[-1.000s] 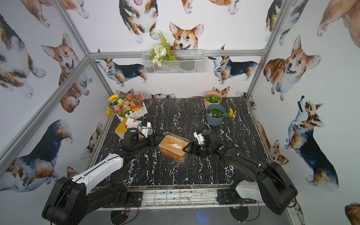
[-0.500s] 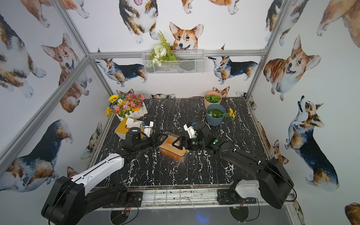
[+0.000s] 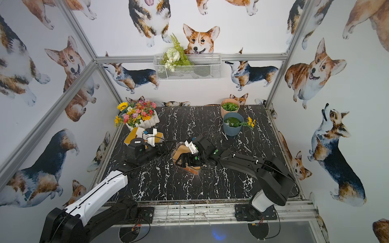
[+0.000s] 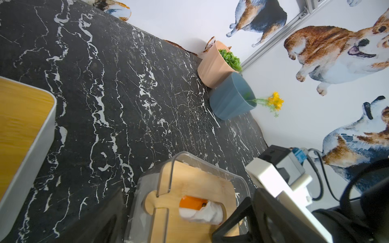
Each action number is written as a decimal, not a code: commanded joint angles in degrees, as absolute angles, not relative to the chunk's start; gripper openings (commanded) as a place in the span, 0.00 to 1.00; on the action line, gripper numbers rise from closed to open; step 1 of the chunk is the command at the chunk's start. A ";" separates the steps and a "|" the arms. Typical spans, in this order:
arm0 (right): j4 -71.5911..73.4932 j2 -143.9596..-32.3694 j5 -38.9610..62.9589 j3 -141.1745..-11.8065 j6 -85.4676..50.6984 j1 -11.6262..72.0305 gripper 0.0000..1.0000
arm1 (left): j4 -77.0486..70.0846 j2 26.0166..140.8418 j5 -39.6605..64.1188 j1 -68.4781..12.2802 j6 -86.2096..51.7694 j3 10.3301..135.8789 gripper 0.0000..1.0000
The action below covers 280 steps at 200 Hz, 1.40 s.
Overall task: Put the tissue paper into the tissue box
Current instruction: Close the box lid on the tissue box, then pull the paper towel from the tissue box.
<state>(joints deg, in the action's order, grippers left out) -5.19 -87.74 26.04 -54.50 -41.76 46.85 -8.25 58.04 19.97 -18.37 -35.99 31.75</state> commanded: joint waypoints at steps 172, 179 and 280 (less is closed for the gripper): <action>-20.38 -46.52 5.48 -37.90 -35.66 34.16 0.97 | 22.59 79.41 -0.02 -42.08 -11.07 58.29 0.51; -19.86 -46.34 5.75 -37.06 -35.96 34.11 0.97 | 22.51 80.28 -0.73 -42.87 -11.07 58.59 0.50; -15.21 -46.93 8.66 -33.49 -38.07 34.02 0.97 | 23.16 87.16 -1.86 -46.49 -12.86 59.85 0.34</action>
<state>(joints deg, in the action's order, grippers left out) -18.11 -46.68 7.79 -33.78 -37.28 34.06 22.96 86.50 -1.93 -46.37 -12.05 59.92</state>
